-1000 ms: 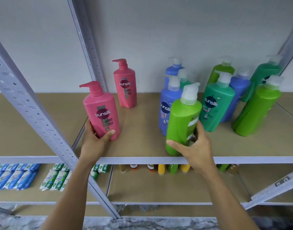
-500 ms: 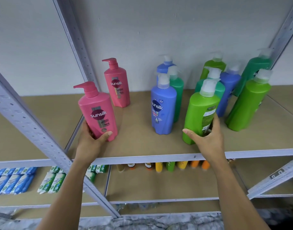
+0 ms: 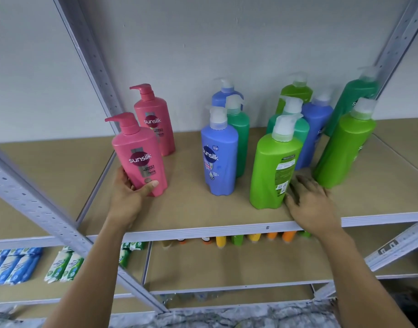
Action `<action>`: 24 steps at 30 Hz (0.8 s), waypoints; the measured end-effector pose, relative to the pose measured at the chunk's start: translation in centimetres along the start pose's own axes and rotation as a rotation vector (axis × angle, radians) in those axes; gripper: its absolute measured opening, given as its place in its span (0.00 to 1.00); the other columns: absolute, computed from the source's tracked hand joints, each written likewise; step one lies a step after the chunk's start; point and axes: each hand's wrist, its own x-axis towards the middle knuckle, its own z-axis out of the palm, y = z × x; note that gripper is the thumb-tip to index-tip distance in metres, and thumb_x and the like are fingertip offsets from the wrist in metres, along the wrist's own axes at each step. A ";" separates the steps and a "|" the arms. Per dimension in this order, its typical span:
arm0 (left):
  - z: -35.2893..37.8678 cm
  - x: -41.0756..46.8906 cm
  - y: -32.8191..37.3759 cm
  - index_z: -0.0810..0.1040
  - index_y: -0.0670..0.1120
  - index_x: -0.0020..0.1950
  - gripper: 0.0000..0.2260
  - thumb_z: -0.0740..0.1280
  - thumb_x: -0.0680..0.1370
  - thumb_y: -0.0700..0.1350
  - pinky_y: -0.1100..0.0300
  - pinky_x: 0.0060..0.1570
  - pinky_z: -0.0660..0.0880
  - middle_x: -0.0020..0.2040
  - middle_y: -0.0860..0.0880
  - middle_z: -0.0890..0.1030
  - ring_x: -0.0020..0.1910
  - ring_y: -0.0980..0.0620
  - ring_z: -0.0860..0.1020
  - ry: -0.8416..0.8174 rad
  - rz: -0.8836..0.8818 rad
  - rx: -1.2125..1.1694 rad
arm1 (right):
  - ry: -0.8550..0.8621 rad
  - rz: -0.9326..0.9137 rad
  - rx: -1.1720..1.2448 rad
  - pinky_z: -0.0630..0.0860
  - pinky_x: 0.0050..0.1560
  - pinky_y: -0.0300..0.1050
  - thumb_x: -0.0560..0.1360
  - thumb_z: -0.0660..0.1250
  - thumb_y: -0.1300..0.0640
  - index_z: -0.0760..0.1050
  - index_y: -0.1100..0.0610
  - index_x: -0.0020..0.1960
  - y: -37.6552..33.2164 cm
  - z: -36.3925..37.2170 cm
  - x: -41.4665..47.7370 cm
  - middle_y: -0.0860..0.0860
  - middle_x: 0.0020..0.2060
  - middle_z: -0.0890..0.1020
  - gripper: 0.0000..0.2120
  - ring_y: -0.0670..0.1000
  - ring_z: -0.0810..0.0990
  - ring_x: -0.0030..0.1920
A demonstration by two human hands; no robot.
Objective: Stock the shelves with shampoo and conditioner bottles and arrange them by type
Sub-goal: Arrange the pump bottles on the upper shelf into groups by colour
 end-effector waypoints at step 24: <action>3.6 5.1 -1.0 0.70 0.45 0.65 0.38 0.84 0.63 0.52 0.57 0.46 0.76 0.58 0.48 0.78 0.53 0.50 0.78 0.208 0.054 0.300 | 0.078 -0.001 -0.112 0.70 0.69 0.58 0.76 0.53 0.39 0.77 0.56 0.69 0.0 0.5 -0.6 0.55 0.69 0.78 0.31 0.59 0.74 0.70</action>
